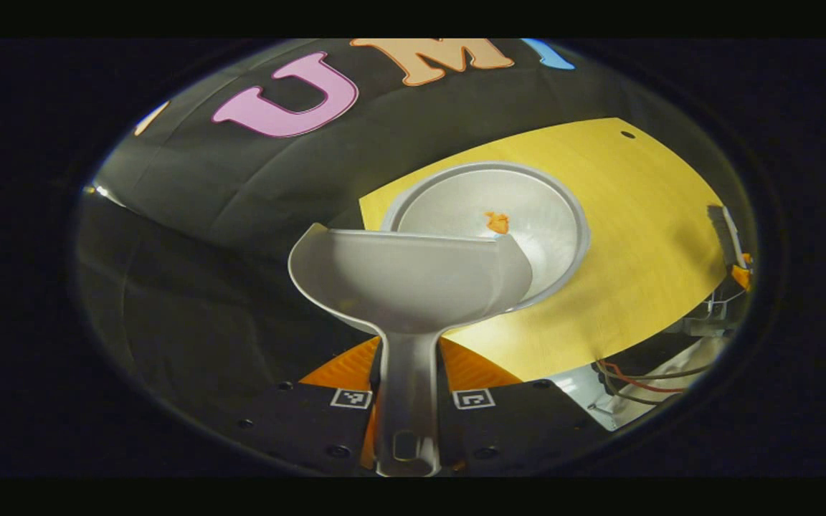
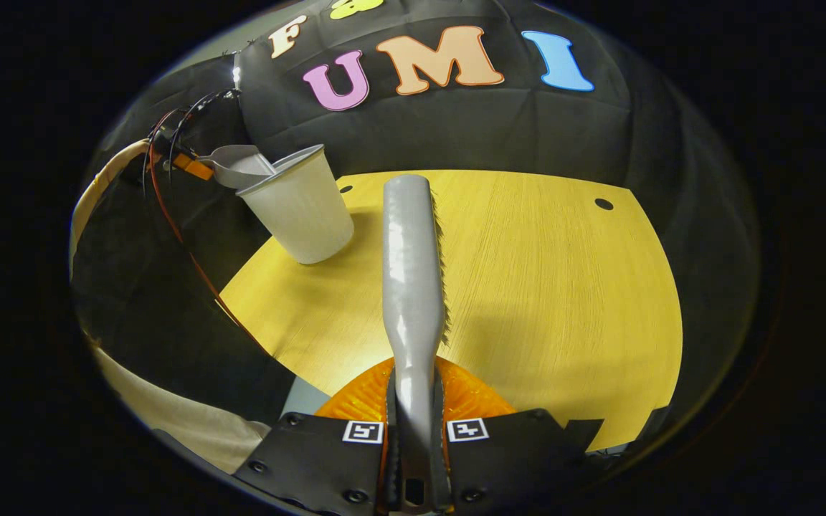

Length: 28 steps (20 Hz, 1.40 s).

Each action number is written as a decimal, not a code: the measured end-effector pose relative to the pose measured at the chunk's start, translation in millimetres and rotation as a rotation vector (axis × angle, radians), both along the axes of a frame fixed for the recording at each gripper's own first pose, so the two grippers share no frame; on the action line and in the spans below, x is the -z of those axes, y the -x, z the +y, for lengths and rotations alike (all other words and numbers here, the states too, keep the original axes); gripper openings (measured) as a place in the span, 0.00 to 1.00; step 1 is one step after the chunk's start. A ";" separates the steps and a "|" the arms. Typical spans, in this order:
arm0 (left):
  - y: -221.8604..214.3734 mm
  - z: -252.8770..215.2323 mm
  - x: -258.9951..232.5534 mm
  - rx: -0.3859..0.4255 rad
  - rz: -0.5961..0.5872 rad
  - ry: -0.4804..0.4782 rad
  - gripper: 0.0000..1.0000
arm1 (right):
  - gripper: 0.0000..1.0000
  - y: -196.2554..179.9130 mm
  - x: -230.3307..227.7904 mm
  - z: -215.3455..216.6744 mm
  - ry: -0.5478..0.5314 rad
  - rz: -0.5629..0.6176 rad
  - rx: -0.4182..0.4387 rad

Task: Pick up the small broom and dustpan from the desktop, sweep the trash into the dustpan with the broom, and then empty the trash into the garbage bin.

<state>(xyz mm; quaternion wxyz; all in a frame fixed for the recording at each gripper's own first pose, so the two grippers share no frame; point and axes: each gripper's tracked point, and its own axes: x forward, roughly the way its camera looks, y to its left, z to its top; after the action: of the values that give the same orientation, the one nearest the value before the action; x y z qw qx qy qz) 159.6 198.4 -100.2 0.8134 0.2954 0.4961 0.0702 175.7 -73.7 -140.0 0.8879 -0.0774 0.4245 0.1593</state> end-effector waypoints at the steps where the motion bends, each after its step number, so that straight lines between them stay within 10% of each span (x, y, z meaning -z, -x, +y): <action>1: -0.2 -1.1 -0.5 0.004 -0.010 0.000 0.27 | 0.18 -0.3 0.3 -0.2 0.003 -0.002 0.000; 12: -14.8 -131.3 -29.6 0.184 -0.314 0.241 0.27 | 0.18 12.4 4.7 2.9 -0.020 -0.001 0.058; 19: -3.2 -277.9 70.2 0.351 -0.242 0.485 0.27 | 0.18 24.5 34.8 -4.6 -0.090 0.070 0.182; 28: 50.4 -269.2 227.5 0.062 -0.196 0.558 0.27 | 0.18 -5.3 97.5 -4.0 -0.054 0.174 0.281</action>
<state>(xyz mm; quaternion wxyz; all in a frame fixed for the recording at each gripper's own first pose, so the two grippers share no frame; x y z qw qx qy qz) 109.3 -70.8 -327.7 0.9091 0.0670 0.4059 -0.0656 181.0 -77.8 -237.5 0.8631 0.0207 0.5020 0.0508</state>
